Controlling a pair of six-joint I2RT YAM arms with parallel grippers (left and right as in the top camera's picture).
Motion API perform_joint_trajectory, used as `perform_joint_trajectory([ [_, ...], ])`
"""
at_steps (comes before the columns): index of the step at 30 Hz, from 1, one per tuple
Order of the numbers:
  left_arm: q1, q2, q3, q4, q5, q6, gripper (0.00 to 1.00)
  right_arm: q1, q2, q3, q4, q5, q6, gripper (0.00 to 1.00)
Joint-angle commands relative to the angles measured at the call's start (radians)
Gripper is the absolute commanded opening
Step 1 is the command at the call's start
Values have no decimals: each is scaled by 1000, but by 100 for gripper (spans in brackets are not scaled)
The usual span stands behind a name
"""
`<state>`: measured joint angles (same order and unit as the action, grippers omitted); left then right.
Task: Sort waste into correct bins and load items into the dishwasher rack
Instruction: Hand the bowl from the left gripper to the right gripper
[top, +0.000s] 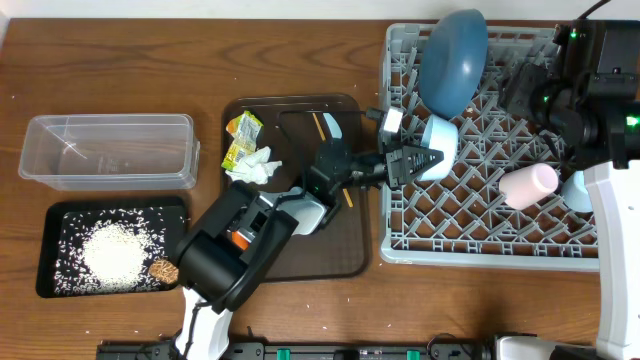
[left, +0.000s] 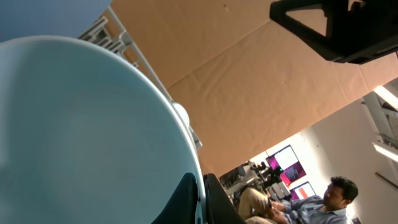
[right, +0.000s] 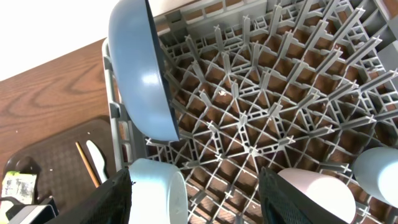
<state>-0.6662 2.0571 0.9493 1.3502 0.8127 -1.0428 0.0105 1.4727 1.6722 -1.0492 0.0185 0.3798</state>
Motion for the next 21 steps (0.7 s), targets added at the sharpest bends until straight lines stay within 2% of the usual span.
perform_joint_trajectory([
  [1,-6,37,4,-5,3,9,6,-6,4,2,-4,7,5,58],
  [6,-6,36,4,98,7,2,6,-6,4,2,-3,8,5,58],
  [11,-6,35,4,237,5,-89,6,-6,4,2,-3,8,5,58],
  [13,-8,35,4,237,3,-123,6,-6,4,2,-3,8,5,58],
  [21,-7,35,4,210,38,-121,6,-6,4,2,-10,8,5,58],
])
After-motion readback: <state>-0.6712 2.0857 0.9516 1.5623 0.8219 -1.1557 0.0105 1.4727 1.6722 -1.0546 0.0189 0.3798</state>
